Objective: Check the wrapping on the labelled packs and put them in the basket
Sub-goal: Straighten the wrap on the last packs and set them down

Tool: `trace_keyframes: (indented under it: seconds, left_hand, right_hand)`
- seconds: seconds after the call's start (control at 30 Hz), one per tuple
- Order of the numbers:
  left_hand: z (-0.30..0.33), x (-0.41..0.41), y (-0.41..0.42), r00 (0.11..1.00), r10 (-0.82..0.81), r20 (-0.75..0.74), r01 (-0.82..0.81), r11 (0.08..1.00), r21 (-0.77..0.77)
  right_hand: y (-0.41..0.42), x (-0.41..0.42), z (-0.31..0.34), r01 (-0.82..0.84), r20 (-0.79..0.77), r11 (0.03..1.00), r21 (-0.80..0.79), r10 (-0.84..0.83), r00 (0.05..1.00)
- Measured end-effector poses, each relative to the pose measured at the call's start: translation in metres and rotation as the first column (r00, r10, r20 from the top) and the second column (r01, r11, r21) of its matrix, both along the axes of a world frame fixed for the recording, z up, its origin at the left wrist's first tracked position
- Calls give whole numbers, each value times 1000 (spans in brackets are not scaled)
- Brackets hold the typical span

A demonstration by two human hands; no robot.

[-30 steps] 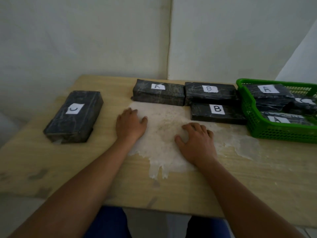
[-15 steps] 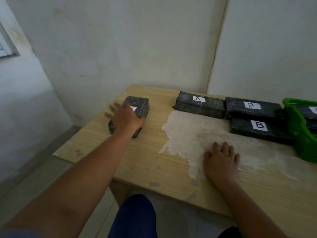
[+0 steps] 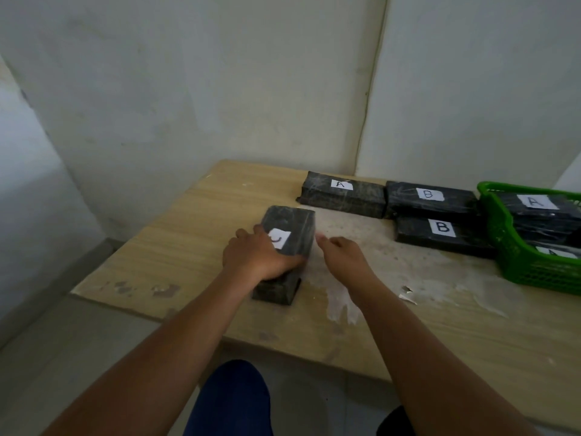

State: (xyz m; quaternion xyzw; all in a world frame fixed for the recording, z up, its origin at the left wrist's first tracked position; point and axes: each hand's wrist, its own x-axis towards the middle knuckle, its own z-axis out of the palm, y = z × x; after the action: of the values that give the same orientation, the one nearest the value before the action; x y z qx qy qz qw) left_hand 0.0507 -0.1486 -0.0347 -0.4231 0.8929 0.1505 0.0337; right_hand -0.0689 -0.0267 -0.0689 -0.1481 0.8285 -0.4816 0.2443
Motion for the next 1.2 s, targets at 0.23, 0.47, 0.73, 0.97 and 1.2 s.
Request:
trace_keyframes:
  seconds: [0.23, 0.47, 0.73, 0.97, 1.2]
  left_hand:
    - [-13, 1, 56, 961, -158, -226, 139, 985, -98]
    - [8, -20, 48, 775, -75, -628, 256, 945, 203]
    - [35, -34, 29, 448, 23, -894, 691, 626, 363]
    - [33, -39, 23, 381, 102, -919, 836, 386, 390]
    - [38, -42, 28, 325, 105, -940, 862, 375, 340]
  right_hand:
    - [2, -15, 12, 303, 349, 916, -262, -203, 915]
    - [58, -24, 45, 263, 191, 805, -531, -189, 963]
    - [108, 14, 74, 10, -284, 838, -546, -196, 939]
    - [118, 32, 76, -109, -768, 877, -468, -342, 542]
    - [119, 35, 83, -128, -828, 877, -463, -376, 417]
